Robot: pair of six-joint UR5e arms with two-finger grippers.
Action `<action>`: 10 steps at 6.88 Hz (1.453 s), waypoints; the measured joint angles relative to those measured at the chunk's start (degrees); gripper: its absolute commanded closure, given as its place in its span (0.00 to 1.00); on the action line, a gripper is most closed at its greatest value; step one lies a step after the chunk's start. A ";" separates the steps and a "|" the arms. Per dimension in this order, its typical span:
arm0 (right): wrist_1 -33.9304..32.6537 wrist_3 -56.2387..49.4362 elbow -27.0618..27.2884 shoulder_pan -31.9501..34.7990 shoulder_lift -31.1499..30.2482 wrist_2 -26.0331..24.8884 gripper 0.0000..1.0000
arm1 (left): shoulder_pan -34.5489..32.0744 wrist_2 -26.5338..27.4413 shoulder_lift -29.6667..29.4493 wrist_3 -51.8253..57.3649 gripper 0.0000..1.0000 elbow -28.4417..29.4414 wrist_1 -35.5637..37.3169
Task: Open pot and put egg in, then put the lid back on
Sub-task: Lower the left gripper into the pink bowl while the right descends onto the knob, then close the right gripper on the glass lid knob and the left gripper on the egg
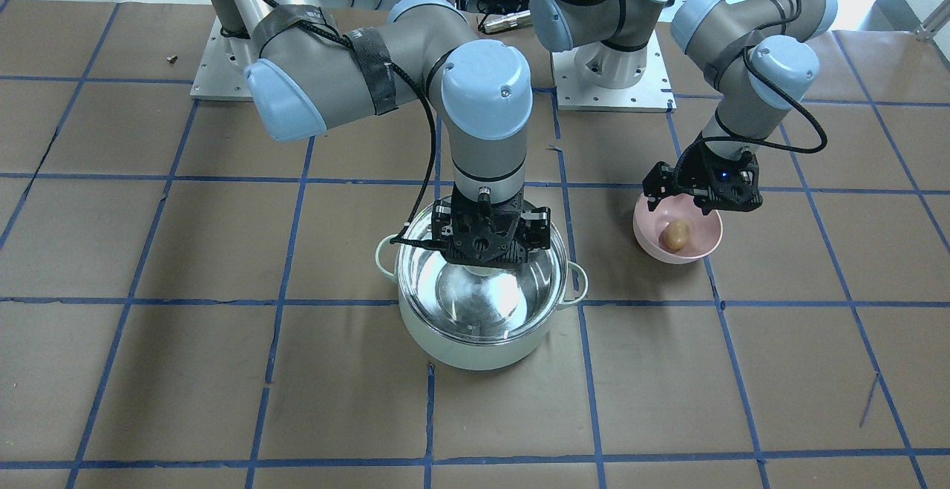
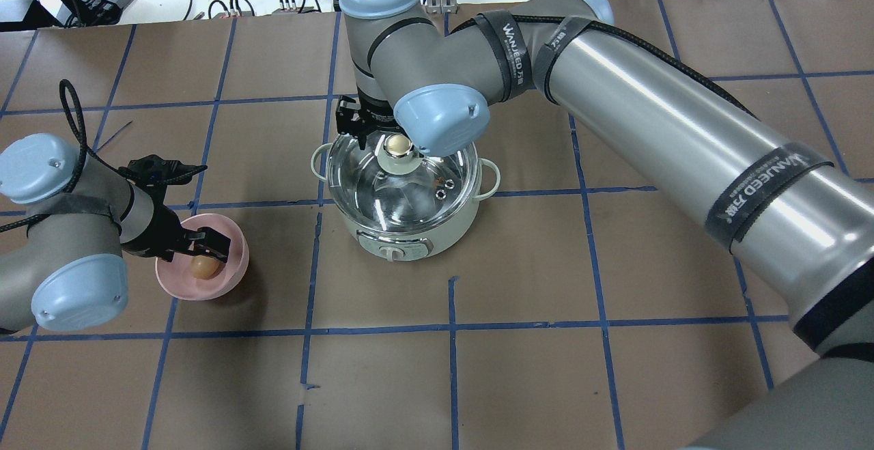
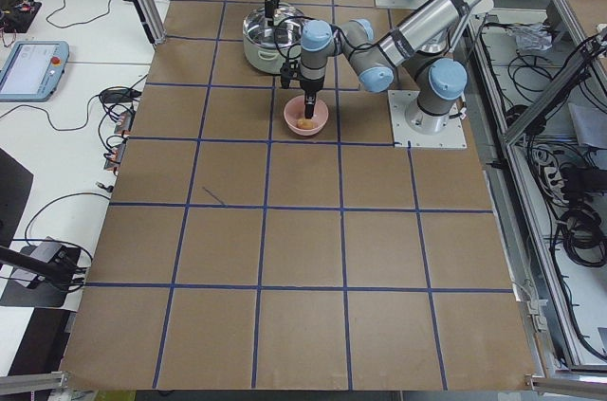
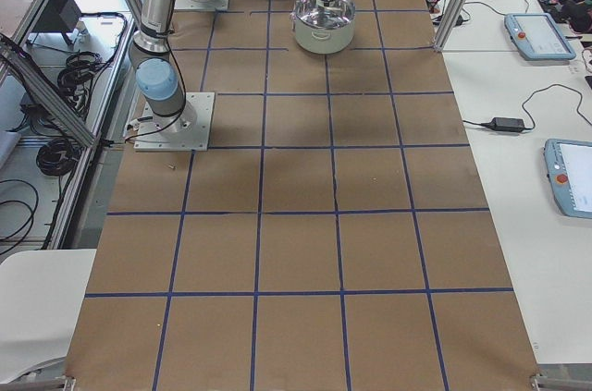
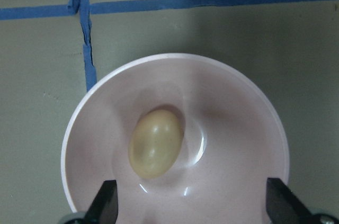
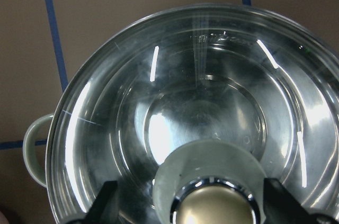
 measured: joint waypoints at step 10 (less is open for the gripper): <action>-1.03 -3.45 2.54 0.23 -2.25 -4.28 0.37 | 2.42 -1.68 -4.38 4.60 0.06 -1.75 5.14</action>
